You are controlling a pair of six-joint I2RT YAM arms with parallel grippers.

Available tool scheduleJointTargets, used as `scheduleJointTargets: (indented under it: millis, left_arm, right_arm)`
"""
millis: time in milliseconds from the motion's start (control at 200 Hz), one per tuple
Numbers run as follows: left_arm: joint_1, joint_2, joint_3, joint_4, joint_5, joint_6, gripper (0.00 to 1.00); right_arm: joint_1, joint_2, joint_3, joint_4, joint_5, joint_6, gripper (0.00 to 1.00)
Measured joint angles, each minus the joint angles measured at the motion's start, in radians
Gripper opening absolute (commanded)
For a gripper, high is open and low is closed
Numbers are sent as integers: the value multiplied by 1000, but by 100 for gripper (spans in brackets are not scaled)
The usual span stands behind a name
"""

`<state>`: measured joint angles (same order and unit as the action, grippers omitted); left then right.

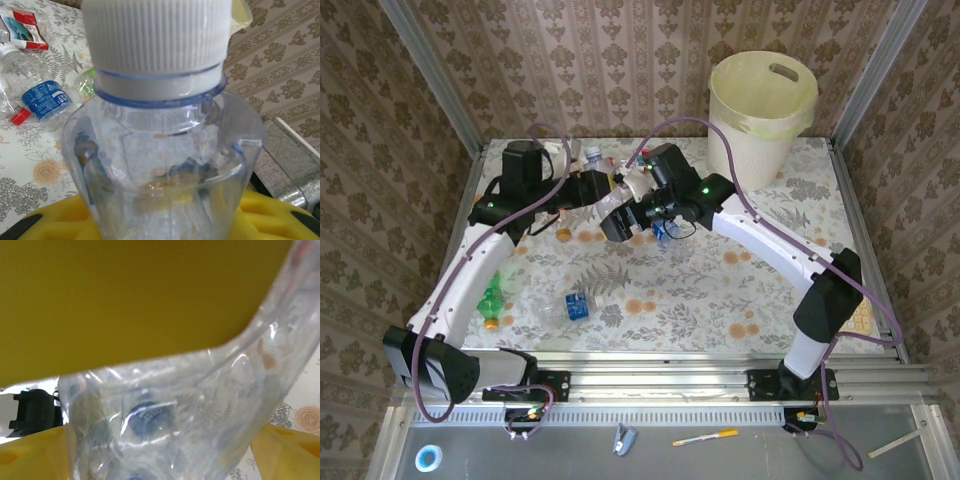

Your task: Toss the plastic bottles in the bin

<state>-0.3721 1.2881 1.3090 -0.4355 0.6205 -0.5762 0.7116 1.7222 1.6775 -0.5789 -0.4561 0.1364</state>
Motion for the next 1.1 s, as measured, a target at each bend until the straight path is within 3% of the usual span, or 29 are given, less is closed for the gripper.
scheduleJointTargets:
  millis: [160,355,445,580,785,1100]
  left_arm:
    - [-3,16,0,25,4,0,45]
    - [-6,27,-2,63,3,-7,51]
    - [-6,29,-6,80,3,-22,65]
    - [-4,34,-10,85,-14,-41,99]
    - [10,41,-10,68,-22,-51,100]
    - [145,22,28,28,-76,-32,100]
  right_arm:
    - [0,-2,-2,1,28,22,74]
    - [-1,-4,-2,6,44,54,50]
    - [-3,-11,-3,10,54,59,40]
    - [-11,-26,-14,23,65,71,39]
    - [-21,-57,-80,61,98,116,33]
    - [-68,-136,-276,63,185,246,32]
